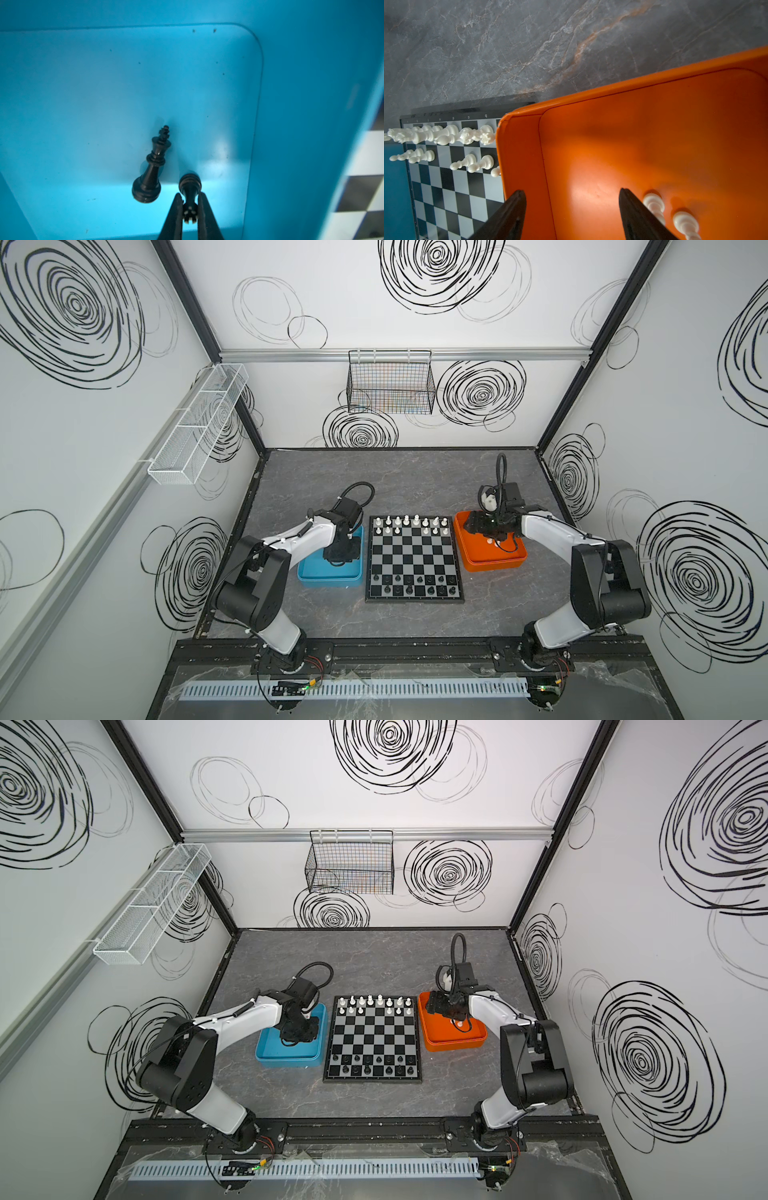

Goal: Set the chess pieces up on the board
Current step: 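Close the left gripper on the black pawn in the blue tray, then carry the black pawn with the left gripper to the board's black rows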

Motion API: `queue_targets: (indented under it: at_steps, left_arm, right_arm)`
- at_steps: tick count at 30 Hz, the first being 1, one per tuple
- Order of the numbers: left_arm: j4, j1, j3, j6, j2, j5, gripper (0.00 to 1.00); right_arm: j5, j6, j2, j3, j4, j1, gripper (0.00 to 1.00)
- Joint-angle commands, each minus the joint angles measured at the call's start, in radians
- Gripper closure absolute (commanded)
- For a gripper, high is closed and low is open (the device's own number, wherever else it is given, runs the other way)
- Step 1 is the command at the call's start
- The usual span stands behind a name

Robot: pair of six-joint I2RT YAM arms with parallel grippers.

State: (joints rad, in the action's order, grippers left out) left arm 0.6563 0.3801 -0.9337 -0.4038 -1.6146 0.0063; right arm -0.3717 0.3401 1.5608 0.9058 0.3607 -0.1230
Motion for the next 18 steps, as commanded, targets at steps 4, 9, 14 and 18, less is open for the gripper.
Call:
queue_targets:
  at_steps: [4,9,14,18]
  left_arm:
    - [0.063,0.009,-0.018,0.032,0.030,-0.034,0.88]
    - [0.132,0.011,-0.044,0.049,0.082,-0.047,0.88]
    - [0.220,0.015,-0.101,0.062,0.137,-0.056,0.87]
    - [0.283,0.045,-0.162,0.063,0.168,-0.051,0.86]
  right_arm:
    - [0.000,-0.003,-0.002,-0.005,0.003,0.005,0.25]
    - [0.000,-0.003,-0.006,-0.003,0.006,0.005,0.25]
    - [-0.005,-0.001,-0.013,-0.008,0.004,0.005,0.25]
    - [-0.010,0.001,-0.014,-0.012,0.003,0.006,0.25]
